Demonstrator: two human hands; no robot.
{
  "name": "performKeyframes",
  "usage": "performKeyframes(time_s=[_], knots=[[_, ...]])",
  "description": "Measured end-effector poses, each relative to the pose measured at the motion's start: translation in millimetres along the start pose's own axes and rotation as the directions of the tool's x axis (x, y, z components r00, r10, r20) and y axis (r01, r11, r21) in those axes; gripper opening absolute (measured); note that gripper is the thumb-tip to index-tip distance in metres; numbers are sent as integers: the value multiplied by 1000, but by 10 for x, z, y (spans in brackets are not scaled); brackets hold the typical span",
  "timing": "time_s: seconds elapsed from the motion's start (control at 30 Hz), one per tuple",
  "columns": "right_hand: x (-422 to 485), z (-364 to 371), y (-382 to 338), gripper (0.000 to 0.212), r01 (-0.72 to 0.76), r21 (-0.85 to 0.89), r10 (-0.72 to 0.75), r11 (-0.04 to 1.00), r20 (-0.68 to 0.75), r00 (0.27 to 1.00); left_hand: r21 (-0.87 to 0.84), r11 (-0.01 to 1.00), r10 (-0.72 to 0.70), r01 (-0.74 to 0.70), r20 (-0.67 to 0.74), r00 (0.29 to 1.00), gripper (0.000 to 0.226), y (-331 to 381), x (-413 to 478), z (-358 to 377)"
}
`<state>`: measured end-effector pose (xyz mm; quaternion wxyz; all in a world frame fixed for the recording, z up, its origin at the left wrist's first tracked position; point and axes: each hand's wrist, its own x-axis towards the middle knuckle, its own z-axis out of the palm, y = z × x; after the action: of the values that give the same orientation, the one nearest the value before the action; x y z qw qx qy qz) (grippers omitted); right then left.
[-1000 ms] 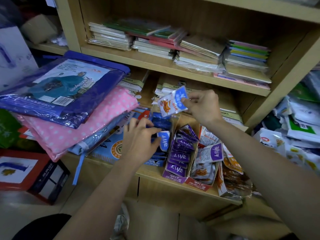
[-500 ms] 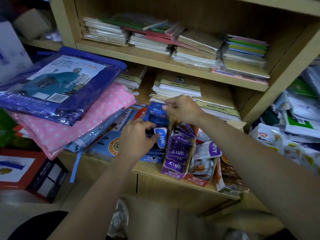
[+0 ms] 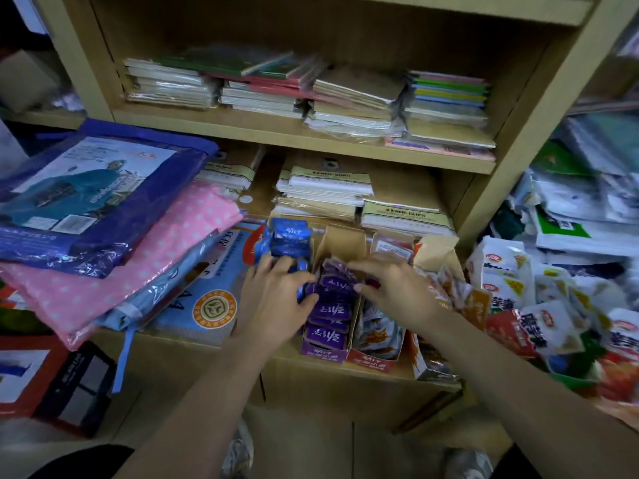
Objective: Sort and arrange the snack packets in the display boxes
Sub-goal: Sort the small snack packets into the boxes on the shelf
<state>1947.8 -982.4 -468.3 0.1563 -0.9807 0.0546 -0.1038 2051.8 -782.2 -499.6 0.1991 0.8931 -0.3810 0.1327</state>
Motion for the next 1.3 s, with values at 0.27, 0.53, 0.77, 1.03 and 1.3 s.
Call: performKeyframes(time_s=[0.27,0.53,0.77,1.03,1.3], knots=[[-90,200,186,17,84,59,-69,995,-224,972,-141,976,-172,165,-39,984,12,-22,47,9],[183,33,157,17,-85,275,206,958,-452,868,-341,925,-240,165,-192,951,7,39,148,8],[193,94,181,24,-59,445,208,894,-295,933,-664,715,-337,220,-51,940,8,199,333,-77],[0,46,169,78,-18,493,59,870,-67,996,-739,625,-147,251,204,968,21,295,352,-143],[-480,289,-2,40,280,108,-271,954,-91,958,-197,957,265,-215,283,922,84,-3,-93,-215]])
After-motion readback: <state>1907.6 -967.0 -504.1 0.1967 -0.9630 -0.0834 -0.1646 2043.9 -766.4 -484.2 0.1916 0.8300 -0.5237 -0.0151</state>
